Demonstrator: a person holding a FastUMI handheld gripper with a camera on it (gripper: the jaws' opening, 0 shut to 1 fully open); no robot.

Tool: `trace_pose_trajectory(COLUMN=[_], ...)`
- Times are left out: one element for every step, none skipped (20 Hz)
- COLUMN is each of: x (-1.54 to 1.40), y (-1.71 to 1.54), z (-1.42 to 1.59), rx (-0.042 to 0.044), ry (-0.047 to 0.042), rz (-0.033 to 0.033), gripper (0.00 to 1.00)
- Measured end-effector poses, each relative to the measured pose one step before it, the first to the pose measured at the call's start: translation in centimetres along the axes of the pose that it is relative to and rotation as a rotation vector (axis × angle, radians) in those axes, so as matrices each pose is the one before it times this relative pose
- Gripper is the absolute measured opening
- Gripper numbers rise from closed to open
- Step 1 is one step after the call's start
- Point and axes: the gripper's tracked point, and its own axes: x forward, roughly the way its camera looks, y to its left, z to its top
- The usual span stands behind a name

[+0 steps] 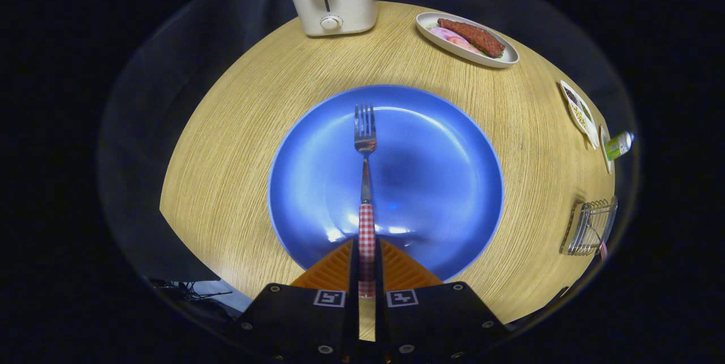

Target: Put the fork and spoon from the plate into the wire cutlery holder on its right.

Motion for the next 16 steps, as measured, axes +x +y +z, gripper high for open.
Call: trace_pose_trajectory(x=[-0.611, -0.689, -0.711, -0.650, -0.860, -0.649, -0.787, -0.878, -0.851, -0.815, -0.852, -0.699, -0.807, -0.636, -0.678, -0.577], y=[-0.608, -0.741, -0.893, -0.855, -1.125, -1.177, -1.396, -1.666, -1.589, -1.567, -1.682, -1.690, -1.929, -1.566, -1.580, -1.433], z=[0.166, -0.065, 0.131, -0.001, -0.029, 0.032, -0.035, -0.235, -0.155, -0.246, -0.302, -0.195, -0.191, -0.127, -0.385, -0.177], rx=[-0.00478, -0.00275, 0.00273, 0.00401, 0.00945, 0.00937, 0.01164, 0.01045, 0.01369, 0.01497, 0.01599, 0.01401, 0.01055, 0.01106, -0.00113, 0.00024], ry=[-0.01339, -0.01376, -0.01273, -0.00643, -0.00779, -0.00750, -0.00806, -0.00356, -0.00354, -0.00031, 0.00027, -0.00082, -0.00136, -0.00580, 0.00499, 0.00122], rz=[-0.00229, -0.00479, -0.00583, -0.00186, -0.00623, -0.00920, -0.01215, -0.01594, -0.01117, -0.00751, -0.01230, -0.01722, -0.02057, -0.02003, -0.01307, -0.01315], gripper=[0.11, 0.10, 0.10, 0.11, 0.10, 0.10, 0.11, 0.10, 0.10, 0.10, 0.10, 0.10, 0.10, 0.10, 0.10, 0.10])
